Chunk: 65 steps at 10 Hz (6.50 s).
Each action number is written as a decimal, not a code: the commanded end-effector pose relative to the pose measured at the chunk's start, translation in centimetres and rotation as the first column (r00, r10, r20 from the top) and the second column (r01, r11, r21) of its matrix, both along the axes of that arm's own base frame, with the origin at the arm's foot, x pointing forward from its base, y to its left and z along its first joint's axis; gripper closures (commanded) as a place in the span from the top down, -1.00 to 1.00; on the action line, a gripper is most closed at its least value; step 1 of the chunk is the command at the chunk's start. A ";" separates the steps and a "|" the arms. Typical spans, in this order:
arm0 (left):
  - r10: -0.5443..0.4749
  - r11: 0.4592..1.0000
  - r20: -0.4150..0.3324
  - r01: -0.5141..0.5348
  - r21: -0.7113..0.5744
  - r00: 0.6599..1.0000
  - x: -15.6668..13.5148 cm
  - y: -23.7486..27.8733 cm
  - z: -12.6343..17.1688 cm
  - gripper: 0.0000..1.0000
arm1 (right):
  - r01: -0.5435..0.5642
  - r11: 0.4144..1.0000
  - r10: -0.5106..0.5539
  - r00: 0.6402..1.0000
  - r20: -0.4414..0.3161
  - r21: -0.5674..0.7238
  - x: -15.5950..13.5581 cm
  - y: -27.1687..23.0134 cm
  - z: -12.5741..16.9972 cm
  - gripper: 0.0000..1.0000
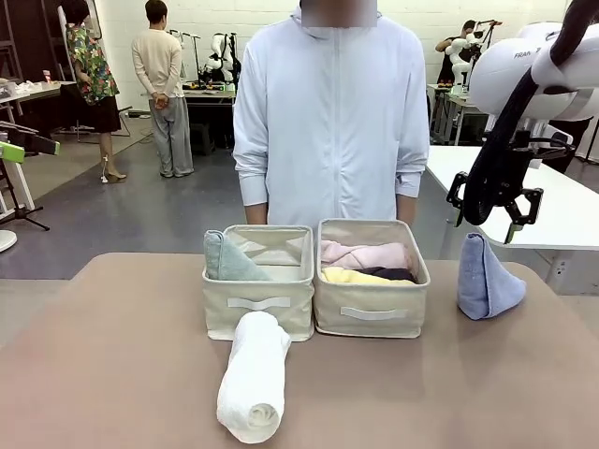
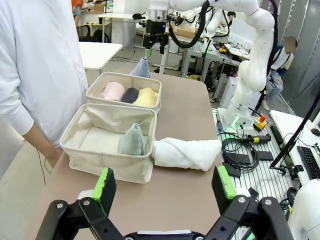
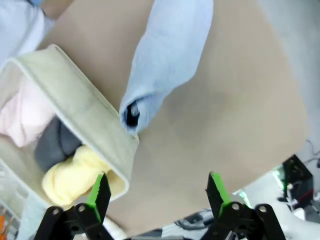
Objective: Sort the towels based on their folding style.
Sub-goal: Pick up another triangle-folded towel from the table and place it in the left Fabric basket.
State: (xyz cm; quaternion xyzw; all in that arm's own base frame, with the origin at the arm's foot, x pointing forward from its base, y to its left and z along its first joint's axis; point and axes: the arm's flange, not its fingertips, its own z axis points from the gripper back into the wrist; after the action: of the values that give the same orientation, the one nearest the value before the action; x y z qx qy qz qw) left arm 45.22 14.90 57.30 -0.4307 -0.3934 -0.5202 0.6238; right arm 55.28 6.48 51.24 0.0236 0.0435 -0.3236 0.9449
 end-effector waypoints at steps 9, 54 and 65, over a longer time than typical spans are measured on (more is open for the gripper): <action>-0.007 1.000 0.011 0.007 -0.002 1.000 -0.1 0.1 0.1 1.00 | -0.048 0.999 0.047 0.986 -0.163 -0.001 8.5 -2.2 -6.5 1.00; -0.007 1.000 0.011 0.007 -0.002 1.000 -0.1 0.1 0.1 1.00 | -0.918 -0.098 0.991 -0.054 -0.124 -0.383 -28.0 7.5 22.6 -0.71; -0.007 1.000 0.011 0.007 -0.002 1.000 -0.1 0.1 0.1 1.00 | -0.837 -0.433 0.872 -0.295 -0.392 -0.335 -14.5 28.0 24.5 -0.71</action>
State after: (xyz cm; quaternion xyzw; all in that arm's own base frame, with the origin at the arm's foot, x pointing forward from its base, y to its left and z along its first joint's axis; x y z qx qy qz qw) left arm 45.29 14.87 57.29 -0.4311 -0.3928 -0.5207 0.6235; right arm 36.67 32.19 73.55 -0.2212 -0.0833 0.5435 0.8054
